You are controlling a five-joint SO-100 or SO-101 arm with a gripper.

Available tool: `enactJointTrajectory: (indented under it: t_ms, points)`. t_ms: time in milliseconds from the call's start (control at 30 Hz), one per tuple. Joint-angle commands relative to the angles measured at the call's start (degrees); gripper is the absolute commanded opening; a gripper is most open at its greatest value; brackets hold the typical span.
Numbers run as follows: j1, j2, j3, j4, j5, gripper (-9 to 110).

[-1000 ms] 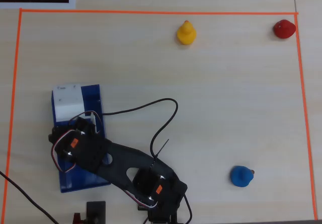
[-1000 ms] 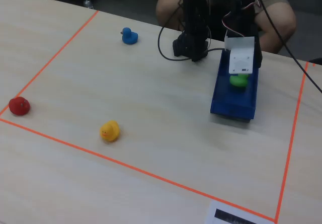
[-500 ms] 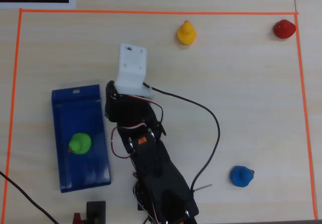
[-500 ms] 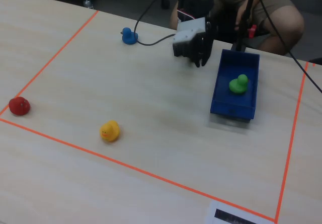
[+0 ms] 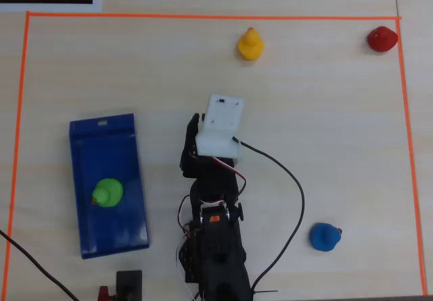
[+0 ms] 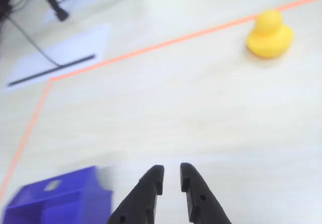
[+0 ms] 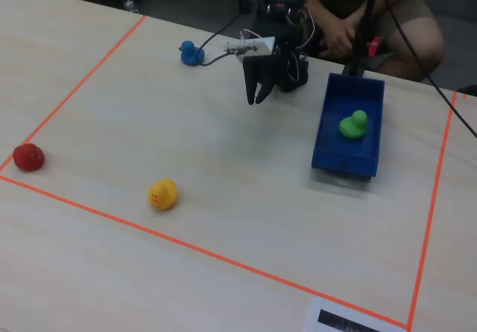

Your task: Grasp green duck and put it into box.

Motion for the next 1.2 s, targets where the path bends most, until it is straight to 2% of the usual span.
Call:
enactJointTrajectory:
  t_ms: [0,100,400,533,633,1167]
  points:
    - [0.88,0.53,3.16,-5.01,0.18,0]
    - [0.44,0.53,7.29,-3.34,-1.41,0]
    - [-1.32,0.62,7.38,23.64,-5.54,0]
    - [-1.32,0.62,7.38,30.67,-5.98,0]
    - [-1.32,0.62,7.38,36.04,-6.50,4]
    - [-1.05,0.62,7.38,37.27,-6.24,4]
